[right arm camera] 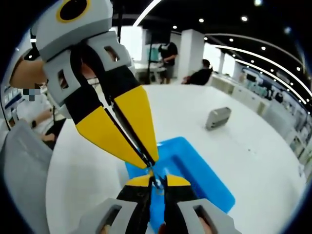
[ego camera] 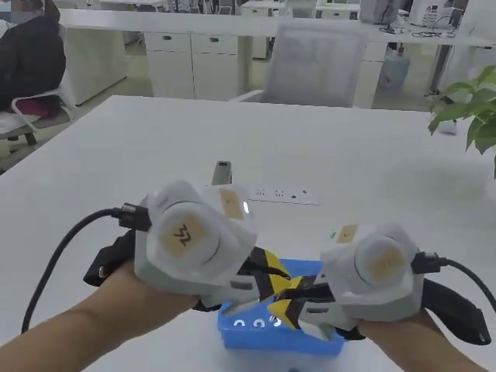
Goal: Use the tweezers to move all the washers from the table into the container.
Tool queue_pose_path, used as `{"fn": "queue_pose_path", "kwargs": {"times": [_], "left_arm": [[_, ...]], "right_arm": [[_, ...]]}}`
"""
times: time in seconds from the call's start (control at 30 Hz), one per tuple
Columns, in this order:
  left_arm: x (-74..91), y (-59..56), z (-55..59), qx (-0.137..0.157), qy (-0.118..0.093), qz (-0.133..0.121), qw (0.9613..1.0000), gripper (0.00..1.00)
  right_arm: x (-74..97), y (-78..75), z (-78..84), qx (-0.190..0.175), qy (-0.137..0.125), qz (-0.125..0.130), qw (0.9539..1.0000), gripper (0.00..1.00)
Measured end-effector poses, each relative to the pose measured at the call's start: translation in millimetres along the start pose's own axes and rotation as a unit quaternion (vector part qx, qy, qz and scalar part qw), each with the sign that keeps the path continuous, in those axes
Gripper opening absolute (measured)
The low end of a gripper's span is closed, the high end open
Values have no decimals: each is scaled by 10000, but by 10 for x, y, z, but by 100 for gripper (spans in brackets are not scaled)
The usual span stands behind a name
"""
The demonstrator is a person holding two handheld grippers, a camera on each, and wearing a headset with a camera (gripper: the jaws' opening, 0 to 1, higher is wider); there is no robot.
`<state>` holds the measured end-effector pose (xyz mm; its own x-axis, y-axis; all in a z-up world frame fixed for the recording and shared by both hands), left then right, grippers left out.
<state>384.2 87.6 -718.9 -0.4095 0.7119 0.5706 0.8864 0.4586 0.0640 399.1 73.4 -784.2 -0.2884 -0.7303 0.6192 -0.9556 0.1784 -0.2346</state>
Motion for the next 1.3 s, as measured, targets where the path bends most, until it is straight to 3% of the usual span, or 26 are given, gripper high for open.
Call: {"fn": "queue_pose_path", "kwargs": {"times": [0.5,0.77,1.0,1.3], "left_arm": [[-66,16,87,1,104,48,9999,0],[-50,12,68,22,101,39,9999,0],[84,-41,-62,17,-38,-50,10000,0],[368,-220,-366,-107,-408,-154,9990,0]], "right_arm": [[-73,5,94,-285,86,-149,9994,6],[-63,1,78,-366,51,-167,9992,7],[108,6,-55,-396,-87,39,9992,7],[430,53,-318,-276,-456,402,9978,7]]}}
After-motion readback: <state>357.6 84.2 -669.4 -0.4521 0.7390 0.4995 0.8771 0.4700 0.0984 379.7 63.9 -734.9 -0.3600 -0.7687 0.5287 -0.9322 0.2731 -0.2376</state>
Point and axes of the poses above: the centre of the closed fingertips' face, and the gripper's own axes: x roughly backward along the fingers, y roughly to its left, z roughly out of its underside, the point moved 3 cm from there along x, roughly backward along the fingers, and after that the axes turned 13 degrees about x, right-handed, at the moved point
